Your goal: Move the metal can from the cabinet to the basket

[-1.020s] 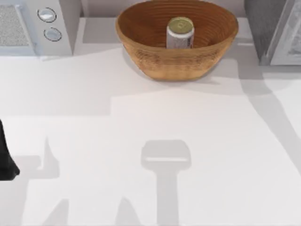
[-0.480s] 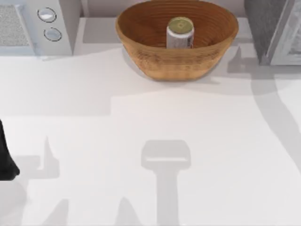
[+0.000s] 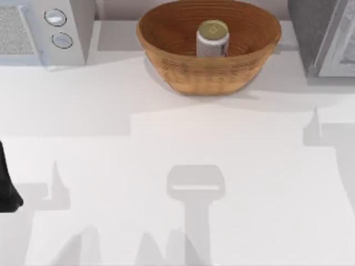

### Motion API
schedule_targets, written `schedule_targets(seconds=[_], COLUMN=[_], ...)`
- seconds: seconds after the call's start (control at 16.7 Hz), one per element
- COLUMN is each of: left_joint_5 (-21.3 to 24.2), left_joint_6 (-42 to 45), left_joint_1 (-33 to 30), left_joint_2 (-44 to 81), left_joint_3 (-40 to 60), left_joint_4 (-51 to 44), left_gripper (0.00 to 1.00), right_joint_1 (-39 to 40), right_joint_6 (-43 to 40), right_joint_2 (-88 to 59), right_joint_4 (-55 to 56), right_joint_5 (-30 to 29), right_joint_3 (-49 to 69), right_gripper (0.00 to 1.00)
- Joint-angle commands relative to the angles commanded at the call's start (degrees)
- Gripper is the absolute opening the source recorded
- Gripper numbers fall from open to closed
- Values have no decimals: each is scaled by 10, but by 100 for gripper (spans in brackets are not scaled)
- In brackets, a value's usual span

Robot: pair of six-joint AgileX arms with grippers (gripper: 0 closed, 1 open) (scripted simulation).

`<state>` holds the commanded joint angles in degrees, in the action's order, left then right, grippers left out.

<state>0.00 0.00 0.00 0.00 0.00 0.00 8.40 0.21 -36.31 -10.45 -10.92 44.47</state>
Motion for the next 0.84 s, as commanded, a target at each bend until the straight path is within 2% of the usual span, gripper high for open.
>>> schedule_targets(seconds=[0.3,0.48,0.66,0.84], left_joint_5=[0,0,0,0], left_joint_6=[0,0,0,0], left_joint_1=[0,0,0,0], left_joint_2=[0,0,0,0], left_joint_3=[0,0,0,0], left_joint_4=[0,0,0,0], left_gripper=[100,100,100,100], right_joint_1=[-48,-69,-82,-84], right_joint_6=[-1,-1,-2,-2], right_joint_2=[208,301,354,363], right_joint_4=[62,88,102,104], right_joint_5=[60,89,106,109], right_joint_3=[-263,-376,-435,-445], right_gripper=[100,100,100,100])
